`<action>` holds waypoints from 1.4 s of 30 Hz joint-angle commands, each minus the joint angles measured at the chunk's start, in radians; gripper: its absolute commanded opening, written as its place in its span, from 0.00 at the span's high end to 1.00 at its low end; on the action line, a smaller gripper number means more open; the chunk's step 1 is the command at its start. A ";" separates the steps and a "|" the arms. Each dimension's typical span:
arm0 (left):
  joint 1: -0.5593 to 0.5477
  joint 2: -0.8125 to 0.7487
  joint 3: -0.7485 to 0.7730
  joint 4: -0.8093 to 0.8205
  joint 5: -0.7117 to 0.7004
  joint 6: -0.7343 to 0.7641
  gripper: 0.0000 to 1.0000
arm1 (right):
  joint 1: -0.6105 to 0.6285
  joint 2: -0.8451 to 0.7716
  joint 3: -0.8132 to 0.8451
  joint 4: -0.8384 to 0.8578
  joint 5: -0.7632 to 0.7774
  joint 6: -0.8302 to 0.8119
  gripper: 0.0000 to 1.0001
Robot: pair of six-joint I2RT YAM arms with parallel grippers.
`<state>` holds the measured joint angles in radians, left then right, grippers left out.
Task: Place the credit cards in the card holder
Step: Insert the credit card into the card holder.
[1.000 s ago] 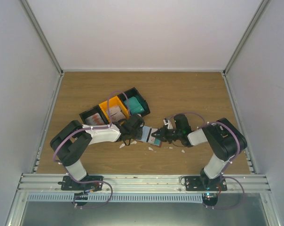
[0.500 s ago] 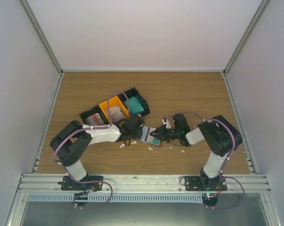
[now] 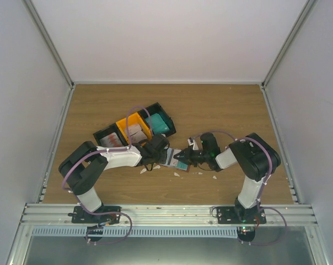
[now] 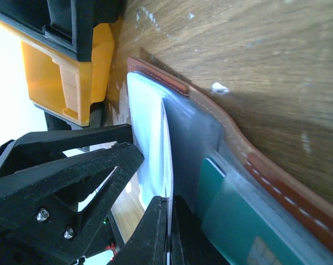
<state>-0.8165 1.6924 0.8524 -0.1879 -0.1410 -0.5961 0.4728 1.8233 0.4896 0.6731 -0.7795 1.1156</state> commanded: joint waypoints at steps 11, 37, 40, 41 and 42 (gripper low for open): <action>-0.032 0.021 -0.026 -0.032 0.065 -0.004 0.74 | 0.053 -0.042 0.040 -0.158 0.115 -0.082 0.90; -0.032 -0.041 -0.067 0.051 0.179 -0.035 0.68 | 0.092 -0.362 0.020 -0.596 0.510 -0.243 0.60; -0.032 -0.042 -0.074 0.062 0.187 -0.040 0.68 | 0.108 -0.353 0.026 -0.615 0.541 -0.247 0.66; -0.032 -0.042 -0.080 0.070 0.192 -0.042 0.68 | 0.113 -0.350 0.030 -0.623 0.553 -0.247 0.68; -0.032 -0.041 -0.083 0.076 0.196 -0.044 0.68 | 0.120 -0.346 0.034 -0.630 0.563 -0.248 0.70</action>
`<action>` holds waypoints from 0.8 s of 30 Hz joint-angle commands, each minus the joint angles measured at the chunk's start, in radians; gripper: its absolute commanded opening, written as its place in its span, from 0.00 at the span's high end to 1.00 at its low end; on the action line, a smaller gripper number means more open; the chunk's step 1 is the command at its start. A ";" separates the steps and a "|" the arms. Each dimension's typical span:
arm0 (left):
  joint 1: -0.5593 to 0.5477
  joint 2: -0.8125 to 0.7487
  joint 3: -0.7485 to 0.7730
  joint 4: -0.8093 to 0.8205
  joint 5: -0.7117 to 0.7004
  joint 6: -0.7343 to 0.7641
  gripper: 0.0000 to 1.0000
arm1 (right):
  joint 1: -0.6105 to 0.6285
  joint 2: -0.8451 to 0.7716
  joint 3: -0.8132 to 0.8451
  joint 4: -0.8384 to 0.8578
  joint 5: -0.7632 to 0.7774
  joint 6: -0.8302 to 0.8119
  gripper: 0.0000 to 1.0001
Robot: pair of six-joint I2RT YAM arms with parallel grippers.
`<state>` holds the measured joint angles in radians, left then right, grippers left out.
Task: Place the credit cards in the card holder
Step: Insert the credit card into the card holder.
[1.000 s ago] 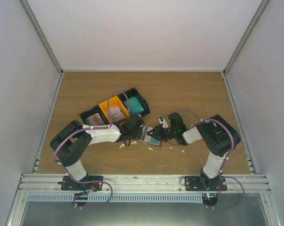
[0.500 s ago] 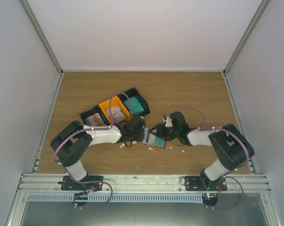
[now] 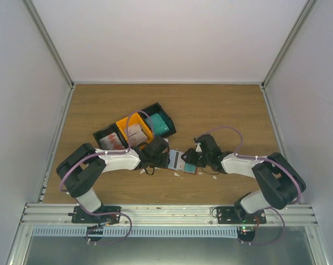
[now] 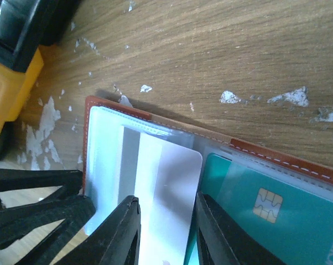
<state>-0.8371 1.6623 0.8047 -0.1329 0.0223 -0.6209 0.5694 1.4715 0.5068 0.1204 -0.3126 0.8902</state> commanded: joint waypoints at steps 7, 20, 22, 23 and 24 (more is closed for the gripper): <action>-0.011 0.001 -0.038 0.038 0.056 -0.019 0.68 | 0.053 0.013 0.029 -0.087 0.114 -0.016 0.73; -0.011 0.003 -0.069 0.049 0.067 -0.038 0.78 | 0.083 0.062 0.033 0.011 0.041 0.063 0.88; -0.011 0.004 -0.070 0.052 0.069 -0.041 0.80 | 0.084 0.053 0.028 0.020 0.042 0.072 0.90; -0.011 0.002 -0.070 0.052 0.068 -0.042 0.80 | 0.084 0.049 0.028 0.018 0.049 0.071 0.90; -0.011 0.000 -0.070 0.053 0.066 -0.043 0.80 | 0.085 0.042 0.029 0.011 0.059 0.067 0.89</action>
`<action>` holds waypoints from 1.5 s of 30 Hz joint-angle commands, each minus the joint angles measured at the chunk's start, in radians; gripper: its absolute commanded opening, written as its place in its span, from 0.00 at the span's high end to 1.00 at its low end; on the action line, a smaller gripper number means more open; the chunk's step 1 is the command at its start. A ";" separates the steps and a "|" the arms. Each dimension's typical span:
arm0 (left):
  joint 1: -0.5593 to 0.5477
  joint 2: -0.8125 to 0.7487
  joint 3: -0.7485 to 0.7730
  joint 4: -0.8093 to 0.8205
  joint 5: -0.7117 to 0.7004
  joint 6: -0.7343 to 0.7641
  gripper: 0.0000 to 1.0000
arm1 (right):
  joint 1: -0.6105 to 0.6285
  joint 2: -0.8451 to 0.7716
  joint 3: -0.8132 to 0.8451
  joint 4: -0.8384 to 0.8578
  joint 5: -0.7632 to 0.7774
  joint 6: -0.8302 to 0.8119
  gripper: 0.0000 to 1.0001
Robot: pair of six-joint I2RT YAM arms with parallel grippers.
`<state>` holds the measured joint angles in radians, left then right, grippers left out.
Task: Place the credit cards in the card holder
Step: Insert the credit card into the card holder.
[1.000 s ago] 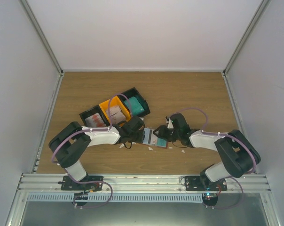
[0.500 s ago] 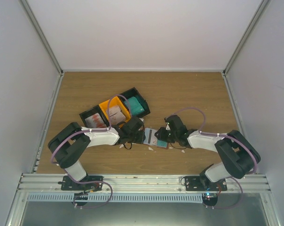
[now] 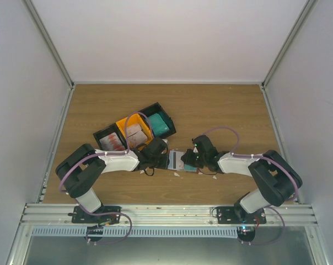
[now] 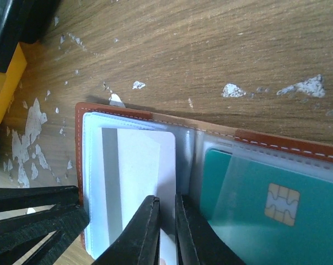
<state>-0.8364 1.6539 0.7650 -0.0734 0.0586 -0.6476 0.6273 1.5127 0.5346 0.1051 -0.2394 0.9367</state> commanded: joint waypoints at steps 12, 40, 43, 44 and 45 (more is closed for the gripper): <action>-0.012 -0.013 -0.042 0.012 0.040 -0.027 0.80 | 0.122 -0.123 0.086 -0.272 0.285 -0.063 0.63; -0.015 -0.004 -0.057 0.024 0.061 -0.033 0.86 | 0.178 -0.063 0.066 -0.169 0.181 -0.068 0.87; -0.015 -0.018 -0.060 0.030 0.059 -0.039 0.86 | 0.178 -0.088 0.068 -0.207 0.235 -0.071 0.86; -0.015 -0.024 -0.061 0.031 0.057 -0.041 0.86 | 0.178 -0.098 0.071 -0.229 0.271 -0.074 0.85; -0.016 -0.033 -0.059 0.031 0.053 -0.042 0.86 | 0.178 -0.105 0.075 -0.249 0.295 -0.080 0.84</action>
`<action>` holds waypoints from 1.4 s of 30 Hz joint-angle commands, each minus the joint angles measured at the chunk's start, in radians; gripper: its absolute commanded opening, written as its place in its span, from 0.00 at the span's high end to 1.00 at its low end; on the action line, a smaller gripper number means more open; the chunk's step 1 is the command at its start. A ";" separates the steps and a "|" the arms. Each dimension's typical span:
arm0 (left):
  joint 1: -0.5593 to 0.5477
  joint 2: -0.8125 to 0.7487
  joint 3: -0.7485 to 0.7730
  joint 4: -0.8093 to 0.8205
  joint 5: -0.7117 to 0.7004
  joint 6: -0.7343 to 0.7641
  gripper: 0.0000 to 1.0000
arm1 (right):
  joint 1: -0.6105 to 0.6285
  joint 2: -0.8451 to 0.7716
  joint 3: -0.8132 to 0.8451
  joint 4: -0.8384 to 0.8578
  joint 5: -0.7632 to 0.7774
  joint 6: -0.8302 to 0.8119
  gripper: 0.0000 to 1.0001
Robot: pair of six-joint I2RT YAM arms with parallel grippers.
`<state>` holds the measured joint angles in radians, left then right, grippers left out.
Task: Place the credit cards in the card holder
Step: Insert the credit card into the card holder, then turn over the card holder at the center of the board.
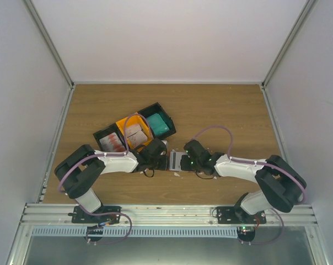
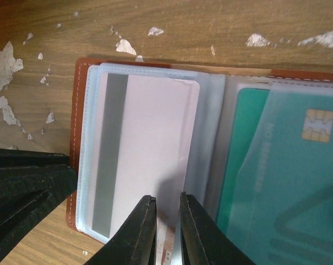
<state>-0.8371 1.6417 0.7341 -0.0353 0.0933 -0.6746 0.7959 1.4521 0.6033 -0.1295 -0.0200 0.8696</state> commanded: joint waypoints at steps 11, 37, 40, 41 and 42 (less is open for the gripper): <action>-0.023 -0.125 -0.030 0.022 -0.009 -0.048 0.72 | 0.012 -0.039 0.029 -0.102 0.089 -0.100 0.81; -0.023 -0.038 -0.044 0.145 0.068 -0.114 0.70 | 0.022 0.072 0.020 -0.112 0.097 -0.155 0.90; -0.023 -0.034 -0.045 0.152 0.075 -0.112 0.70 | 0.022 0.077 0.017 -0.106 0.092 -0.155 0.92; -0.023 -0.033 -0.045 0.153 0.075 -0.113 0.70 | 0.022 0.079 0.016 -0.104 0.091 -0.155 0.93; -0.023 -0.033 -0.045 0.154 0.074 -0.112 0.70 | 0.022 0.080 0.015 -0.101 0.089 -0.155 0.93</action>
<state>-0.8532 1.5963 0.7010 0.0525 0.1589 -0.7784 0.8078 1.4929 0.6434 -0.2085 0.0639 0.7216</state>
